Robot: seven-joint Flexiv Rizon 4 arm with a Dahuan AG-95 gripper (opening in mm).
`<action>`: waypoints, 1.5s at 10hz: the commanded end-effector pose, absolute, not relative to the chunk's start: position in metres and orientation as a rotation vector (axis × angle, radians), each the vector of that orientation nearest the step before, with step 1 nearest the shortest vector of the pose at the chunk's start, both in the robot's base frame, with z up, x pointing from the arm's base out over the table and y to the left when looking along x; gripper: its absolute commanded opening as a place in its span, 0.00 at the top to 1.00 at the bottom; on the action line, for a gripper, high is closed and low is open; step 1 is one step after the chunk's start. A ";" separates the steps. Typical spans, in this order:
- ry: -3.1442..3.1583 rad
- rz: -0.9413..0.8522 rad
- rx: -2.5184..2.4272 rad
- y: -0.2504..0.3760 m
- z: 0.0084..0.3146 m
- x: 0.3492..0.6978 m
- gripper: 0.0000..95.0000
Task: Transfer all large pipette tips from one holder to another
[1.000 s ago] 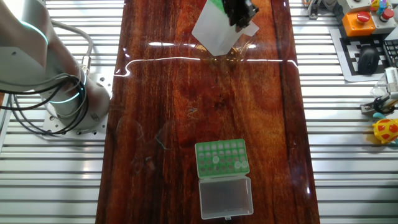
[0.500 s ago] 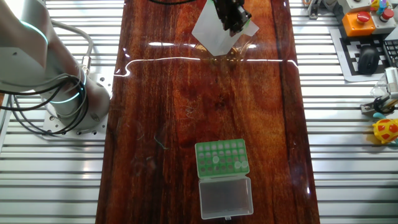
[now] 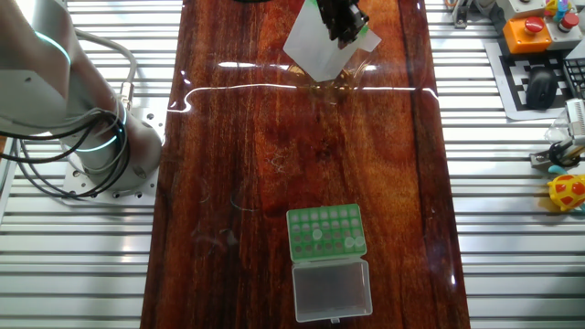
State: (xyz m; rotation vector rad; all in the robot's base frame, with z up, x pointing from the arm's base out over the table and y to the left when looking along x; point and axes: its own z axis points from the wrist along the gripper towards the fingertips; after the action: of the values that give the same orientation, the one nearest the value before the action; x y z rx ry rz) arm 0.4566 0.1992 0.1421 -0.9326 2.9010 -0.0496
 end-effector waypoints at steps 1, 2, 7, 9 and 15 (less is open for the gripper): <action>2.902 -0.041 -0.948 0.206 0.149 0.473 0.80; 2.897 -0.039 -0.955 0.212 0.153 0.483 0.80; 2.883 -0.027 -0.965 0.228 0.165 0.502 0.80; 2.889 -0.019 -0.951 0.228 0.174 0.501 0.80; 2.920 0.010 -0.830 0.256 0.187 0.510 0.80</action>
State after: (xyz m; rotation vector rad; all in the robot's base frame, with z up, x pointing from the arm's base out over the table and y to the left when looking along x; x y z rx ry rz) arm 0.5098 0.2551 0.1871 -0.8374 2.9181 0.0122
